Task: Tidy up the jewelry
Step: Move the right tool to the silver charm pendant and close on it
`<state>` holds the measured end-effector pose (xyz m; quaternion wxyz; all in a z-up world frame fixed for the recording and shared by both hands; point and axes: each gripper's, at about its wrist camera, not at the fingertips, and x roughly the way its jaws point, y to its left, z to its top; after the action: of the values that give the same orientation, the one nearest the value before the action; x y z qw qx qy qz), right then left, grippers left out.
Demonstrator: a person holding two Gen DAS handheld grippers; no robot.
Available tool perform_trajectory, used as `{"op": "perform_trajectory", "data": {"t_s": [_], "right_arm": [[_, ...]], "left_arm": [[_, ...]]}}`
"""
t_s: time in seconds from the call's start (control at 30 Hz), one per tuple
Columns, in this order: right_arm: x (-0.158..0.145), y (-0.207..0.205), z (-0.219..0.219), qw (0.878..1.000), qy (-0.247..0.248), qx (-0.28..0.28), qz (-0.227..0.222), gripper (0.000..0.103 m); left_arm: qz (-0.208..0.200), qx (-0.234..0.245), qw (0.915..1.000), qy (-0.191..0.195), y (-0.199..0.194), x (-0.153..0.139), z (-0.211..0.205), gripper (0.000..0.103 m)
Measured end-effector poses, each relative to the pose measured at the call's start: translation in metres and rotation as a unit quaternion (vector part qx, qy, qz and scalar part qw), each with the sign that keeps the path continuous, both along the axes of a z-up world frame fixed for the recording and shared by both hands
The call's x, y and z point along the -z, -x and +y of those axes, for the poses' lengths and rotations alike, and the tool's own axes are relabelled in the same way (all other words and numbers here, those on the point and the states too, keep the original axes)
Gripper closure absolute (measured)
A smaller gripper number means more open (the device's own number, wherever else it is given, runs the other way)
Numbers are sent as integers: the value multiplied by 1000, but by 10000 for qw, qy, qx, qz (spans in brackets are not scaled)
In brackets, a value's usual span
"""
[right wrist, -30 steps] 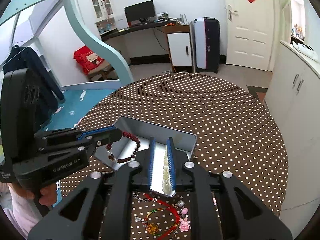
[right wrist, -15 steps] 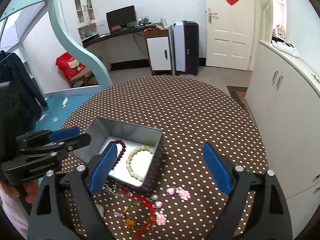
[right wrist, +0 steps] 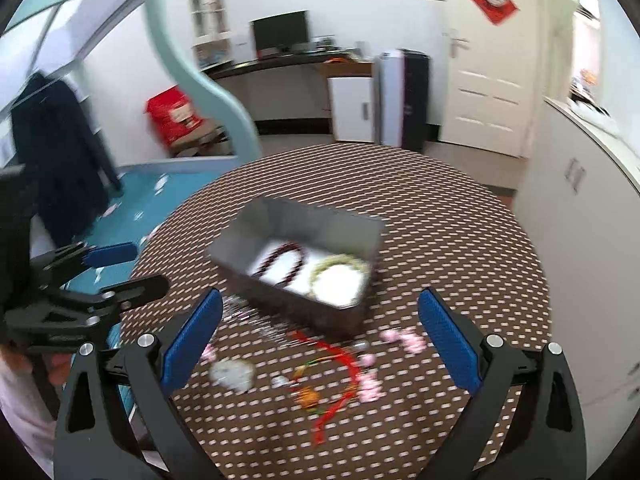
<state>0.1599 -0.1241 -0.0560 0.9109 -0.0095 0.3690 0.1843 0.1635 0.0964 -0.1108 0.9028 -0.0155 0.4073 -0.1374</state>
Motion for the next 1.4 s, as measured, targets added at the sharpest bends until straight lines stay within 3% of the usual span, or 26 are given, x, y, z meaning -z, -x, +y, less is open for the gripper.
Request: {"op": "perform_trajectory", "data": {"t_s": [0.13,0.27,0.53,0.83,0.97,1.2,1.23,1.27,1.4], "right_arm": [[10,8,37,9980,71,-621,83,11],[34,3,69,9932,238,-1023,503,38],[66,-5,105,9838,453,-1408,1009,62],[78,-18,110,9828,642,-1338,1100,71],[77,-21,111,9817,502,-1454,1124,85],[77,-23,101,9820,310,-1391,1235,86],[76,-22,98,9821,258,-1392,1246,89],[74,-22,94,9823,176,-1388,1249,99],[68,-19,81,9843,77,-1296,1199,101]], "left_arm": [[188,-274,9994,10,12,11,20,19],[317,-385,9986,148,23,20,37,19],[411,-375,9981,248,32,26,46,19],[637,-336,9969,310,24,40,42,19],[724,-257,9964,356,18,46,36,19],[768,-137,9962,386,14,49,29,19],[782,-92,9961,391,13,50,27,19],[792,-66,9961,394,13,50,26,19],[922,-39,9950,379,8,56,19,19]]}}
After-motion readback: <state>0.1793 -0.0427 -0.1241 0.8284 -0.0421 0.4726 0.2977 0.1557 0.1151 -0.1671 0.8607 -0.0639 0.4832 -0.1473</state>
